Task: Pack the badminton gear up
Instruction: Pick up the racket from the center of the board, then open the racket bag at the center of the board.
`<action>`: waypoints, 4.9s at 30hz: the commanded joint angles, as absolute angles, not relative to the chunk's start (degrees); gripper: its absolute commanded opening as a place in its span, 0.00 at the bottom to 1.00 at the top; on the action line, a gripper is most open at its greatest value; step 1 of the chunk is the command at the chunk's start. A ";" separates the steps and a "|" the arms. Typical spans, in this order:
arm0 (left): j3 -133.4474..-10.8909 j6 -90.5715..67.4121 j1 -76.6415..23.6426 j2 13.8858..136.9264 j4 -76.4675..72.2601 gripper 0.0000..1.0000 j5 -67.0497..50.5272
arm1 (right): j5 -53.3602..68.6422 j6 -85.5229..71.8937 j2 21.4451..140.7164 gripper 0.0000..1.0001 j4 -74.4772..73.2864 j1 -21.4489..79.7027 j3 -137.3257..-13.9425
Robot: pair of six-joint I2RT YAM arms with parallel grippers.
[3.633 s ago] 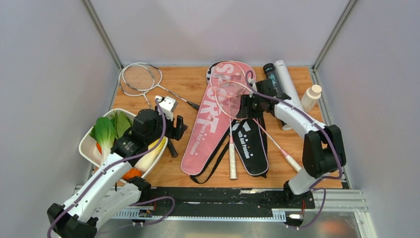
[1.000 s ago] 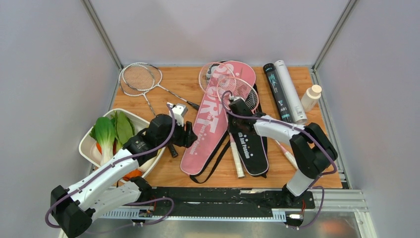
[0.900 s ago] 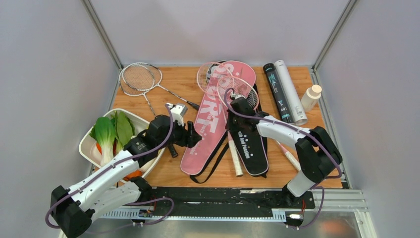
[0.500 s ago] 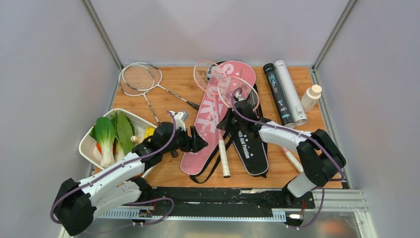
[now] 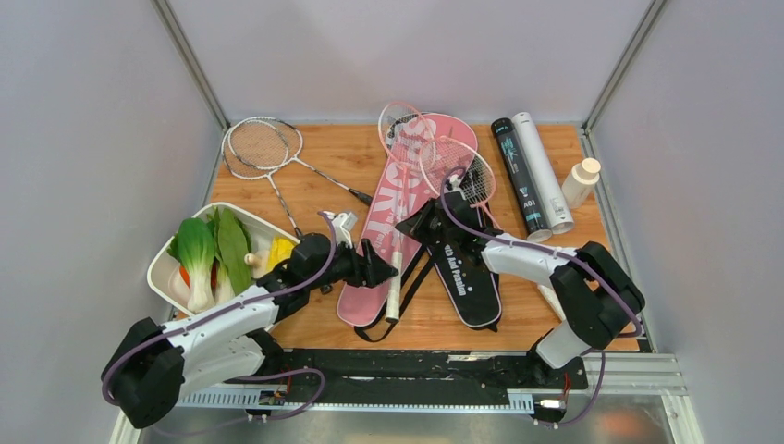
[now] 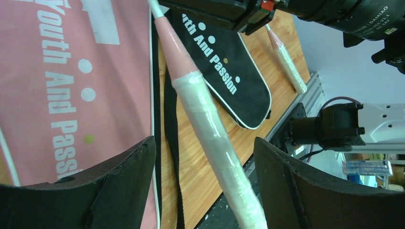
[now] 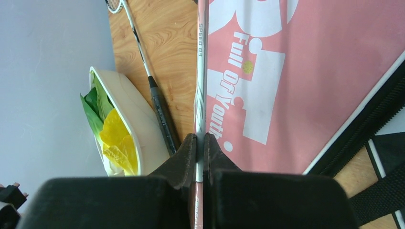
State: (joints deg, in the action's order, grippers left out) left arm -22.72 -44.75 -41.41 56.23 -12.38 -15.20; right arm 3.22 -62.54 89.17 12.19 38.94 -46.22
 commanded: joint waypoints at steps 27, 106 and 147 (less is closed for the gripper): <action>-29.19 -43.89 -42.01 54.02 -7.01 0.00 -17.90 | 21.62 -59.82 88.20 0.56 40.52 39.13 -38.61; -45.73 -17.30 -65.88 85.29 7.74 0.66 26.40 | 19.11 -55.10 11.01 0.00 -40.82 30.32 -35.24; -53.77 -31.03 -54.93 77.26 15.14 0.00 19.53 | 38.62 -61.46 0.73 0.00 -80.64 29.92 -49.84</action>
State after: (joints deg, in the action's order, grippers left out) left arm -50.00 -29.67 -56.82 78.30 16.32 19.86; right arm 34.26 -57.87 1.83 -79.99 30.28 -53.43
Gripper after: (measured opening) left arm 0.008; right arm 0.263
